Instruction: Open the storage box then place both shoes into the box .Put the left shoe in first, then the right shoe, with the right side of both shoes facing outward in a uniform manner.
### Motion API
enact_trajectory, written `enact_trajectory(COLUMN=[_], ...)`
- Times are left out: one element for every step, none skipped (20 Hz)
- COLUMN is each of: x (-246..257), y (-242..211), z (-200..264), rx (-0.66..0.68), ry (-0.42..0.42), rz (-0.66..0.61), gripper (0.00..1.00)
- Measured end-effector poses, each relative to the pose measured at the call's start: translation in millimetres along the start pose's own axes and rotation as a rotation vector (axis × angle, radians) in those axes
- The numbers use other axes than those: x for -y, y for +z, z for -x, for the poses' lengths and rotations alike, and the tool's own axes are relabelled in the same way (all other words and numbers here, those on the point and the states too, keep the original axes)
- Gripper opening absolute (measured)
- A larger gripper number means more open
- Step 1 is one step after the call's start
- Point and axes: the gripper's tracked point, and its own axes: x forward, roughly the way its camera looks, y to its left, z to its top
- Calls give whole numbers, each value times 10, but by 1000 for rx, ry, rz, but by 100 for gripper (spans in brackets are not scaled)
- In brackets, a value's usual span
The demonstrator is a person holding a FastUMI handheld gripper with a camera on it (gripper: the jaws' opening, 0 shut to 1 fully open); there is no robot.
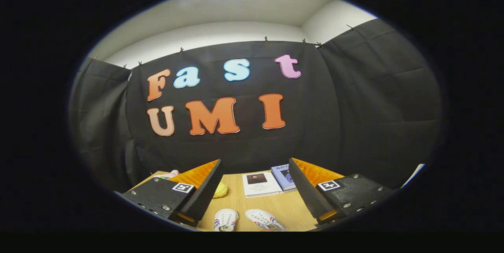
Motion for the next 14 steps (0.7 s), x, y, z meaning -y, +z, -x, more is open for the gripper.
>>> enact_trajectory(x=[-13, -19, -14, 12, 30, 49, 64, 76, 86, 91, 99, 101, 96, 82], y=[-15, -26, -33, -40, -48, -58, -65, -73, -89, -113, -138, -173, -215, -244], z=[-7, 1, -9, -1, 4, 19, 21, 26, 34, 26, 23, 24, 26, 28], rx=[-2, -4, -4, -5, -7, -8, -10, -12, -15, -20, -28, -39, -51, -60], ry=[4, 6, 5, 0, -6, -10, -13, -15, -15, -13, -12, -9, -4, 6], rz=[0, 2, 7, 10, 12, 13, 14, 12, 10, 7, 4, -2, -14, -28], gripper=[98, 98, 98, 98, 98, 98, 98, 98, 98, 98, 98, 98, 98, 98])
